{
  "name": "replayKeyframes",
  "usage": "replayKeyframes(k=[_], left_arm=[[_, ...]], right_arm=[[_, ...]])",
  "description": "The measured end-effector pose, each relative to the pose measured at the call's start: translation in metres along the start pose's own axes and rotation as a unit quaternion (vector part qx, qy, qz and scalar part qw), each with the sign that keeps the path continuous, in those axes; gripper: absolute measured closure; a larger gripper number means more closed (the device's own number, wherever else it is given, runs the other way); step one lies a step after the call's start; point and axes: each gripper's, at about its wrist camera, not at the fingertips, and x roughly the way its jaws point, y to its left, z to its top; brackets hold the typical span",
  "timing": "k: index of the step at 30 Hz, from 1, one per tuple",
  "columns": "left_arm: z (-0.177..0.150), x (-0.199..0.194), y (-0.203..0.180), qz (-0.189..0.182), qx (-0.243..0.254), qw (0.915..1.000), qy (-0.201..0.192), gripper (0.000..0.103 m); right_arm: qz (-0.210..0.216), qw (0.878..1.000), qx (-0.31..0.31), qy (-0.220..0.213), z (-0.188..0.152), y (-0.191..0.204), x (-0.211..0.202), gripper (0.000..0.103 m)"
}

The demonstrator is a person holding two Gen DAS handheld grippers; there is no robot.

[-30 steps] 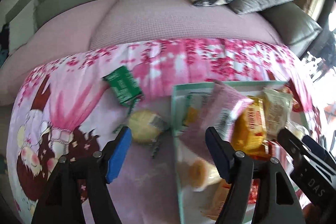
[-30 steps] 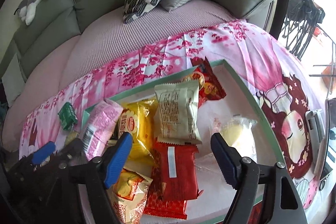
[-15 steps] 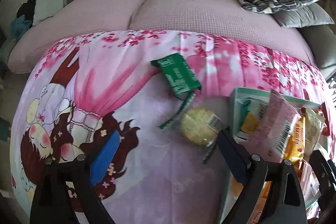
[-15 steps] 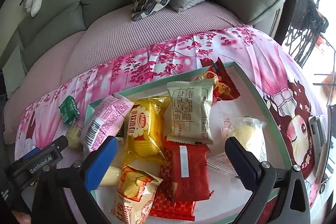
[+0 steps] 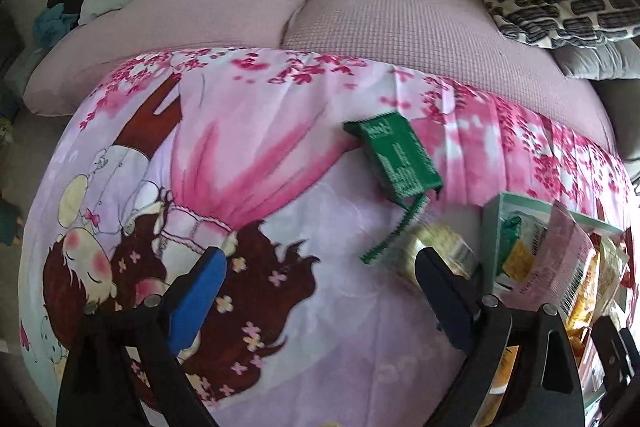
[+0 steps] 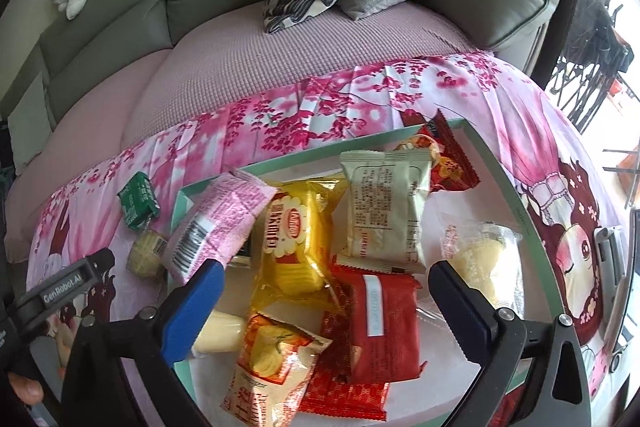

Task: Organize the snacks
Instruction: 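Withdraw both grippers from the tray toward the last snacks, then grasp the green packet with the left gripper while the right gripper grasps the wrapped round cookie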

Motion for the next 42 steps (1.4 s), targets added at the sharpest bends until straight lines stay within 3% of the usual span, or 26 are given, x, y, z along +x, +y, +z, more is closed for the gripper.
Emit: replayKeyframes(k=[14,20,24,42], left_arm=[[0.024,0.021,0.042,0.013,-0.011,0.9996,0.024,0.007],[0.032,0.036,0.043,0.006,-0.012,0.999,0.042,0.007],[0.041,0.044,0.037,0.006,-0.008,0.9986,0.052,0.007],[0.085,0.07,-0.017,-0.058,0.002,0.9946,0.086,0.007]], right_arm=[[0.042,0.998,-0.043,-0.008,0.003,0.051,-0.002,0.0],[0.028,0.998,-0.059,0.0,0.023,0.068,0.017,0.0],[0.02,0.997,-0.07,0.005,0.044,0.079,0.036,0.0],[0.006,0.997,-0.067,0.028,0.099,0.096,0.084,0.0]])
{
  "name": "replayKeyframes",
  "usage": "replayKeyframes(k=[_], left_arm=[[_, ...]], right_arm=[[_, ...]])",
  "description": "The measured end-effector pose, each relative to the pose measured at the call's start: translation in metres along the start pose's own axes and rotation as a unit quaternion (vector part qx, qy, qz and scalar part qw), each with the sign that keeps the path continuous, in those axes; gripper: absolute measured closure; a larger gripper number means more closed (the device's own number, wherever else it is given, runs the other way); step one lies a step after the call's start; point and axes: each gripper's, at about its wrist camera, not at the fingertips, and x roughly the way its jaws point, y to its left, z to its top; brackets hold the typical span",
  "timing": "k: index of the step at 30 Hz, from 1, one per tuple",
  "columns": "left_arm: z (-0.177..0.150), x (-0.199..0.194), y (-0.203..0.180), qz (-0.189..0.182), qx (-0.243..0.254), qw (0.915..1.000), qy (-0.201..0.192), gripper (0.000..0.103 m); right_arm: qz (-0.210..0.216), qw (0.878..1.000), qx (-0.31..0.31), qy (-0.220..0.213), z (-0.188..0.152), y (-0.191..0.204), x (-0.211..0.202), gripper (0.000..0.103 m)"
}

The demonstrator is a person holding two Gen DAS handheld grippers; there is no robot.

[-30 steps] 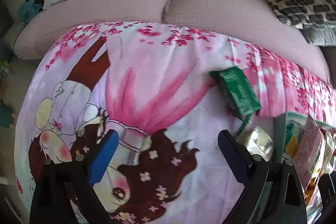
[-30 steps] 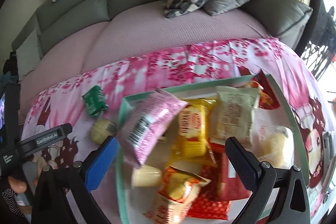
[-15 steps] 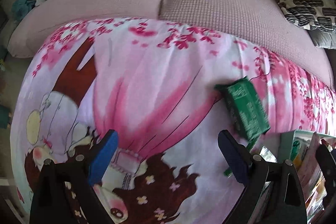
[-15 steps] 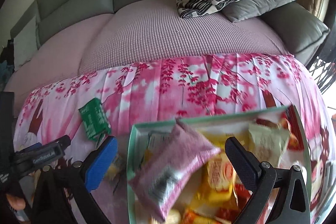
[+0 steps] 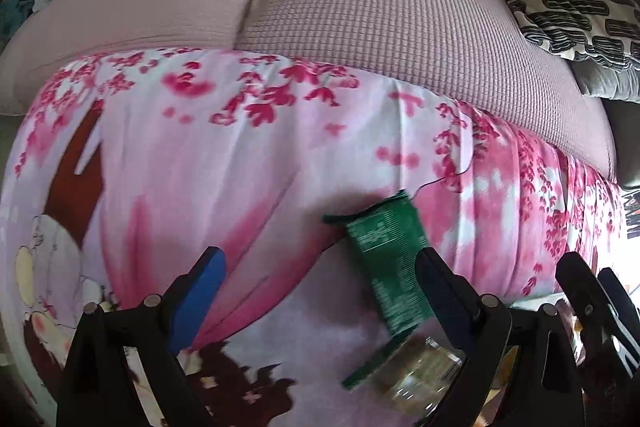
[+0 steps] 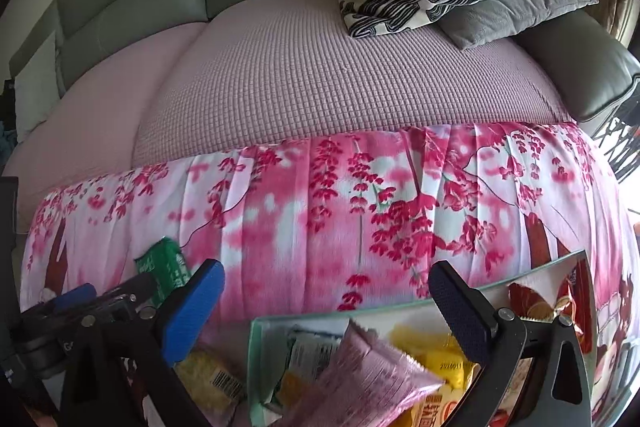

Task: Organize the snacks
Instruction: 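Grasp the green packet with the left gripper while the right gripper grasps the wrapped round cookie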

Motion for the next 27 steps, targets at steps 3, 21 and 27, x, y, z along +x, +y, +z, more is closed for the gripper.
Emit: replayKeyframes(k=[3,21,27], left_arm=[[0.003,0.006,-0.01,-0.009,0.005,1.0,0.002,0.007],[0.007,0.017,-0.011,0.009,0.032,0.9994,-0.002,0.059],[-0.002,0.016,0.004,0.006,0.048,0.9988,0.003,0.06]], right_arm=[[-0.003,1.0,-0.002,0.001,0.001,-0.002,0.002,0.0],[-0.004,1.0,-0.019,0.022,-0.006,0.003,0.008,0.0],[0.002,0.999,-0.031,0.025,-0.008,0.016,0.004,0.0]])
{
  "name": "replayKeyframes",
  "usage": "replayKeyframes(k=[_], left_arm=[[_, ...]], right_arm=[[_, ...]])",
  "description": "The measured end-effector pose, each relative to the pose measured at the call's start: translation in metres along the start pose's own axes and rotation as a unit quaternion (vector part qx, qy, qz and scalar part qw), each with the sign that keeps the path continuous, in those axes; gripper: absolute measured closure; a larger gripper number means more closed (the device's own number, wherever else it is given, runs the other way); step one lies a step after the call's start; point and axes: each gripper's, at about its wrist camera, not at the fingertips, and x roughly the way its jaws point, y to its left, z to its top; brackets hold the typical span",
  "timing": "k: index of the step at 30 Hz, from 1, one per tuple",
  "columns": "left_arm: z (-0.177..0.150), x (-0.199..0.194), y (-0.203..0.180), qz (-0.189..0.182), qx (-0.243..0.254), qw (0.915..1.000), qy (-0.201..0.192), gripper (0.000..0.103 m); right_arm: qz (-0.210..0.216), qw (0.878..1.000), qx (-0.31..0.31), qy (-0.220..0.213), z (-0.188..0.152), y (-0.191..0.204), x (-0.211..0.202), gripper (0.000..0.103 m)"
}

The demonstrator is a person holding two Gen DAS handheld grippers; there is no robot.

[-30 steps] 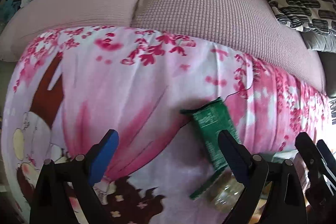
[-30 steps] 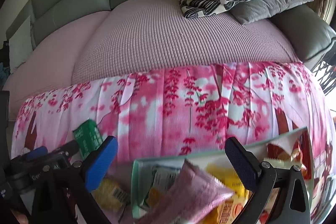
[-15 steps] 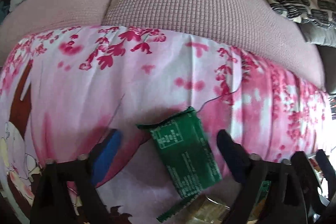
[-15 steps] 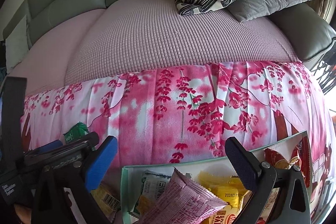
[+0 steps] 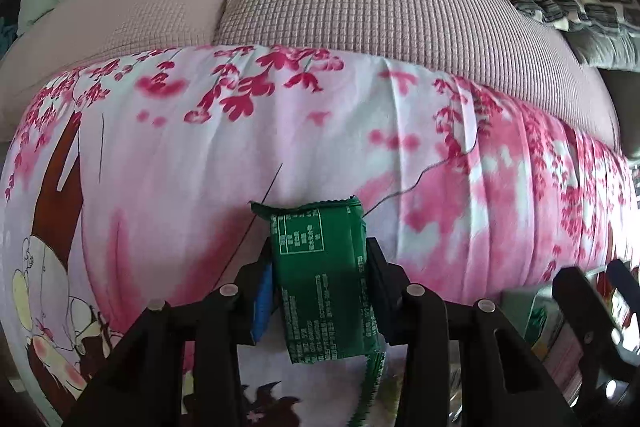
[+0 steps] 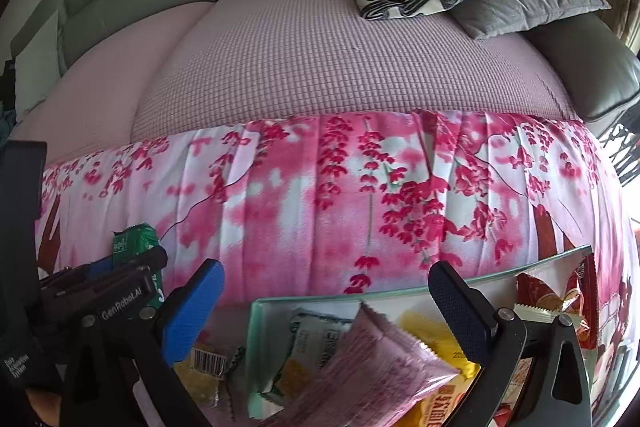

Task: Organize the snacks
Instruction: 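Grasp the green packet with the left gripper while the right gripper grasps the wrapped round cookie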

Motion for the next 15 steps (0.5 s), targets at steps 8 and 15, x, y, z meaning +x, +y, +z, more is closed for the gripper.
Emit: replayKeyframes(k=[8,15], left_arm=[[-0.019,-0.008,0.039,0.006,-0.025,0.9997,0.003,0.06],[-0.049,-0.016,0.066,0.014,-0.052,0.9985,-0.008,0.06]], right_arm=[[0.014,1.0,-0.024,0.0,-0.006,0.025,-0.009,0.0],[0.054,0.997,-0.05,0.006,-0.021,0.054,-0.019,0.0]])
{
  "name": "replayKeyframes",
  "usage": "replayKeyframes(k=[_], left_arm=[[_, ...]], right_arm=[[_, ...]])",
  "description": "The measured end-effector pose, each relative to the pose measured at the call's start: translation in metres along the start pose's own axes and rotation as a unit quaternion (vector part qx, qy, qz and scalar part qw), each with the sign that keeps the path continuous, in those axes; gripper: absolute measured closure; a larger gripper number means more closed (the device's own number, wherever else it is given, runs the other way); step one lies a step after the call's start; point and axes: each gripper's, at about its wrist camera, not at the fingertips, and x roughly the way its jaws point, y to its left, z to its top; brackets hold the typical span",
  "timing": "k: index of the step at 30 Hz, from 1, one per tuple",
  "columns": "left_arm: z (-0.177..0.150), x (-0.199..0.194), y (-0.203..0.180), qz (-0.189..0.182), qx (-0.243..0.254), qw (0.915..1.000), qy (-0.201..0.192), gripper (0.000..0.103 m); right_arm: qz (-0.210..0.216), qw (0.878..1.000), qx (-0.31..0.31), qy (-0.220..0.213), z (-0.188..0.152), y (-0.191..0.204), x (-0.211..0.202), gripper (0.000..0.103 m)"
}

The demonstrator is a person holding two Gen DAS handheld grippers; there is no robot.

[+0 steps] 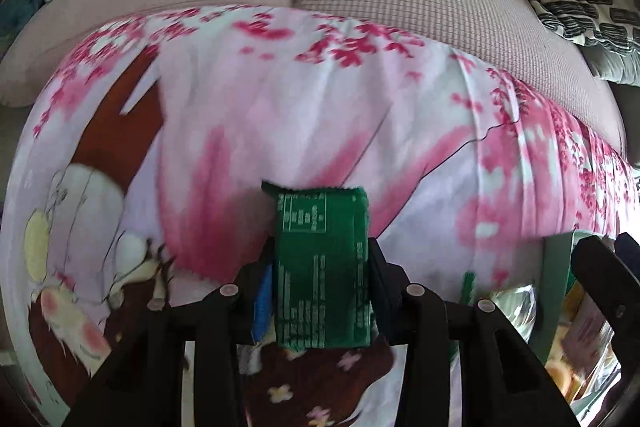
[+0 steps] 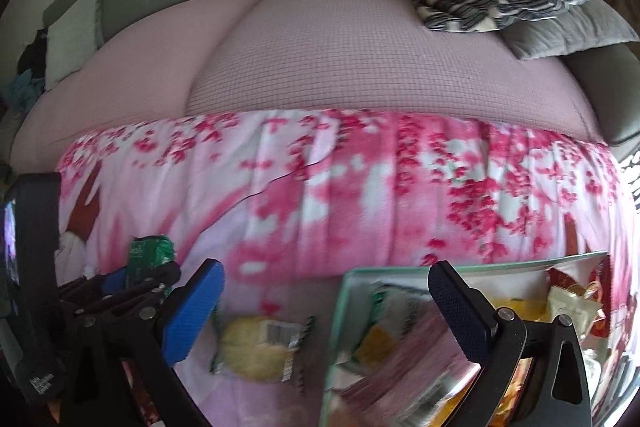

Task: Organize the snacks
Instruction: 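Grasp the green packet with the left gripper while the right gripper grasps the wrapped round cookie, then lift the green packet and round cookie and carry both over the tray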

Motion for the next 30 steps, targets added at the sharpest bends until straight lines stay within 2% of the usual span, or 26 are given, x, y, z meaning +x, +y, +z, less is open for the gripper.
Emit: replayKeyframes(k=[6,11,13,16,20,26,30], left_arm=[[-0.021,-0.008,0.024,0.011,-0.037,0.9992,-0.007,0.06],[-0.031,-0.011,0.036,0.02,-0.04,0.9989,-0.017,0.06],[-0.034,-0.013,0.041,0.021,-0.043,0.9987,-0.02,0.06],[-0.038,-0.016,0.046,0.014,-0.052,0.9983,-0.021,0.06],[-0.034,-0.013,0.039,0.021,-0.049,0.9983,-0.023,0.06],[-0.034,-0.014,0.036,0.007,-0.058,0.9981,-0.022,0.06],[-0.032,-0.013,0.039,0.006,-0.057,0.9981,-0.022,0.06]], right_arm=[[0.03,0.999,-0.009,0.014,-0.014,0.02,0.002,0.0],[0.051,0.998,-0.014,0.032,-0.024,0.028,0.01,0.002],[0.049,0.998,-0.014,0.041,-0.027,0.03,0.016,0.01],[0.044,0.997,-0.014,0.055,-0.032,0.031,0.023,0.015],[0.035,0.997,-0.022,0.071,-0.037,0.035,0.031,0.019],[0.016,0.996,-0.025,0.082,-0.035,0.037,0.039,0.019],[0.035,0.994,-0.022,0.097,-0.035,0.045,0.047,0.019]])
